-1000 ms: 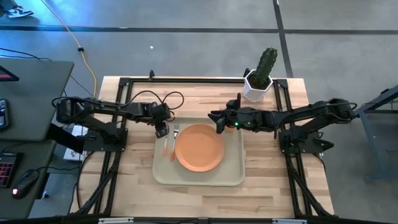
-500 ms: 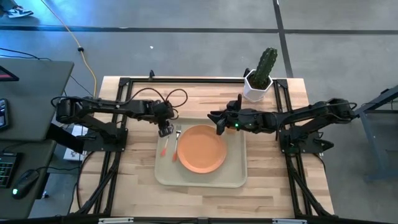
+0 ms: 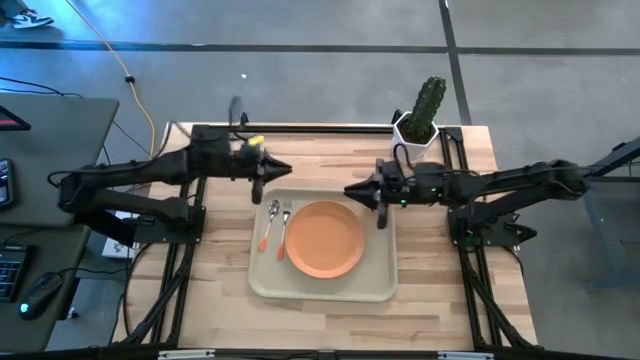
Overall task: Pick and place plate/cup/fork/spoon on tray
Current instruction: Return to Home Position
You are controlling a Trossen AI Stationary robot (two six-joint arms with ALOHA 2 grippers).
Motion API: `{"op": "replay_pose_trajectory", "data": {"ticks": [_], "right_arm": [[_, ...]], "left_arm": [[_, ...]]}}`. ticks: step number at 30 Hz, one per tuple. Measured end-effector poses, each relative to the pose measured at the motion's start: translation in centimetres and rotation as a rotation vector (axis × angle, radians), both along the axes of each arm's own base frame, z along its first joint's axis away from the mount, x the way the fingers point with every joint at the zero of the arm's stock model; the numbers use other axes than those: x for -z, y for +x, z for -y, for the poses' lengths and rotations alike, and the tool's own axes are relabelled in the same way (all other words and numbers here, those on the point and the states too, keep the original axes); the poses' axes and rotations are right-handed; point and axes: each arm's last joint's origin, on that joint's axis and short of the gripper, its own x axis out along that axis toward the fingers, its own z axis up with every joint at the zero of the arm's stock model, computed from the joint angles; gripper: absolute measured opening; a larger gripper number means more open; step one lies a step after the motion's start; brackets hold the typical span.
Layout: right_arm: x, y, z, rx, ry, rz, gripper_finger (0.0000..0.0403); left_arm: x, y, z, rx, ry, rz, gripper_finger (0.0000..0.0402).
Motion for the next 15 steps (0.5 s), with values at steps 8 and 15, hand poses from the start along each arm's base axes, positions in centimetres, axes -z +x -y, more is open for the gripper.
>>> {"op": "replay_pose_trajectory", "data": {"ticks": [8,15], "right_arm": [[-1.8,-3.5,-0.3,-0.14,-0.405,-0.001,0.0004],[-2.7,-8.2,-0.4,-0.193,-0.521,0.064,0.0]], "left_arm": [[-3.1,-0.8,0.3,0.022,0.041,0.273,0.0004],[-2.8,-2.1,0.9,-0.035,0.101,0.322,0.0001]]}}
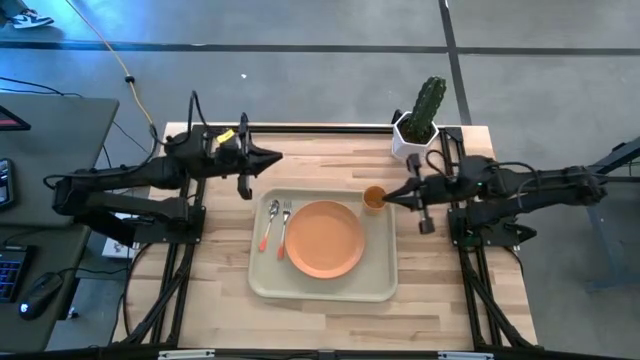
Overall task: Pick and place plate/cup/fork/spoon on tray
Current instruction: Return to Home Position
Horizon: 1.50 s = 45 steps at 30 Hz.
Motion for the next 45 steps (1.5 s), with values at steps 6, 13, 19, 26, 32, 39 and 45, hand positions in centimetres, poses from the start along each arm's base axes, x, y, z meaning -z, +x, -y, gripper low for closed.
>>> {"op": "replay_pose_trajectory", "data": {"ticks": [6,13,19,26,32,39,45], "right_arm": [[1.6,-2.7,0.7,0.094,0.043,0.029,0.0],[1.8,-4.4,1.6,0.385,0.049,0.031,0.0],[1.0,-6.5,1.6,0.221,0.019,0.099,0.0],[2.4,-7.5,1.4,0.177,0.062,0.005,0.0],[5.2,-6.7,1.0,0.147,0.102,0.063,0.0],[5.5,-8.3,1.6,0.29,0.18,0.111,0.0],[5.7,-9.7,1.2,0.152,0.124,0.115,0.0]], "left_arm": [[3.7,-0.7,-0.2,-0.033,0.003,0.007,0.0],[4.0,-1.4,-2.6,-0.216,0.293,-0.059,0.0],[3.2,-2.4,-6.2,-0.192,0.324,0.05,0.0],[4.0,-2.6,-7.8,-0.118,0.338,0.012,0.0],[4.9,-1.8,-6.6,-0.05,0.339,0.018,0.0],[7.1,-3.6,-5.1,-0.095,0.282,0.13,0.0],[9.2,-5.1,-4.1,-0.077,0.202,0.05,0.0]]}}
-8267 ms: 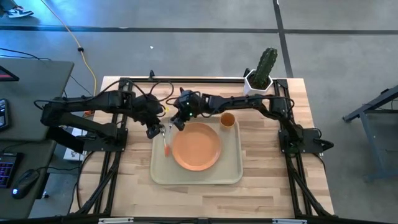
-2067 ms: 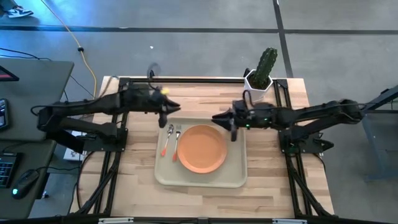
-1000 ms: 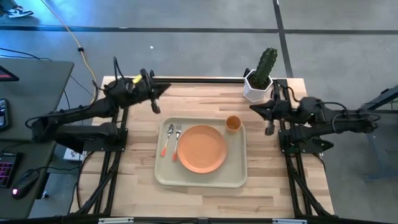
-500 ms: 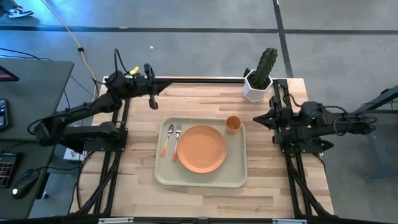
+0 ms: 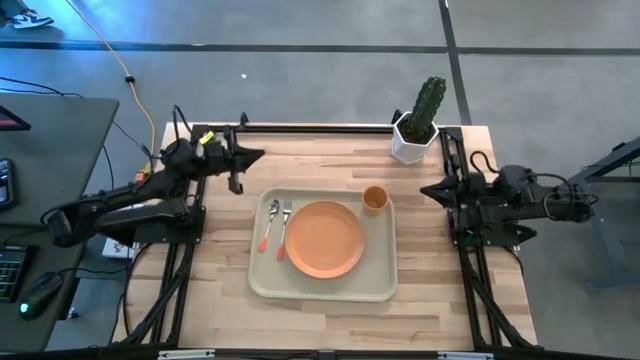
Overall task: Pick and place plate/cup/fork/spoon on tray
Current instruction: Return to Home Position
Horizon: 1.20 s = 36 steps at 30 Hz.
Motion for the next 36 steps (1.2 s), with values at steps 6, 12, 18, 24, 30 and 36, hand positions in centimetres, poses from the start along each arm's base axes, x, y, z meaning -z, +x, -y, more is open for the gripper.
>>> {"op": "replay_pose_trajectory", "data": {"ticks": [6,12,18,24,30,36], "right_arm": [[0.8,0.2,0.0,0.004,-0.023,-0.027,0.0],[2.4,1.1,0.2,0.072,0.032,0.043,0.0],[4.2,1.7,0.1,0.017,0.073,0.068,0.0],[5.2,2.0,0.3,0.02,0.127,0.026,0.0],[4.9,1.4,0.3,0.004,0.121,0.061,0.0],[5.2,1.3,0.5,0.063,0.113,0.037,0.0]], "left_arm": [[1.9,-1.2,0.8,0.002,-0.025,0.035,0.0],[2.9,-2.5,1.5,-0.004,-0.006,0.081,0.0],[3.0,-3.4,1.9,0.001,-0.014,0.084,0.0],[2.8,-4.1,2.5,0.047,-0.009,0.092,0.0],[3.2,-4.7,2.9,0.025,-0.06,0.063,0.0],[3.6,-4.7,2.8,0.007,-0.104,0.038,0.0]]}}
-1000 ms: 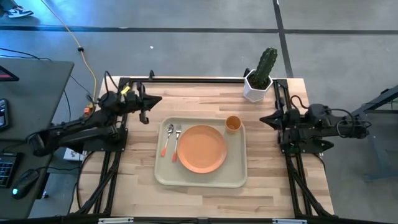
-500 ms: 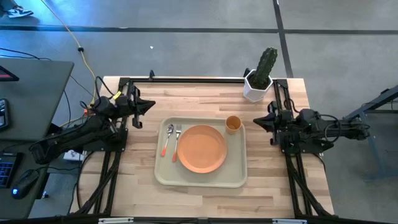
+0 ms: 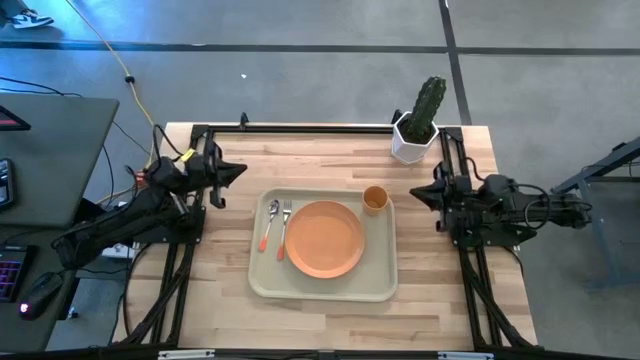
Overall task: Pick and place plate/cup/fork/spoon on tray
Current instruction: Return to Home Position
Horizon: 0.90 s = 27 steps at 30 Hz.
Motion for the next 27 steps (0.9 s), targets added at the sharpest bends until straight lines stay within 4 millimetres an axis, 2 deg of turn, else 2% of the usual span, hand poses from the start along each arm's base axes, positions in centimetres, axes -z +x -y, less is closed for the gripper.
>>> {"op": "replay_pose_trajectory", "data": {"ticks": [7,11,14,21,27], "right_arm": [[0.6,0.1,-0.2,-0.057,0.055,-0.058,0.0],[0.6,0.1,-0.3,-0.061,0.034,-0.062,0.0],[1.0,0.0,-0.6,-0.152,0.0,-0.101,0.0],[0.7,-0.7,-0.8,-0.186,-0.091,-0.062,0.0],[2.5,-0.8,-0.7,-0.172,-0.031,-0.033,0.0]], "left_arm": [[0.9,0.1,-0.1,-0.001,-0.009,-0.087,0.0],[1.2,0.2,0.1,0.079,-0.051,-0.115,0.0],[1.4,0.2,0.4,0.151,-0.063,-0.13,0.0],[1.7,0.0,0.4,0.108,0.001,-0.137,0.0],[4.7,0.2,0.3,0.131,-0.076,-0.079,0.0]]}}
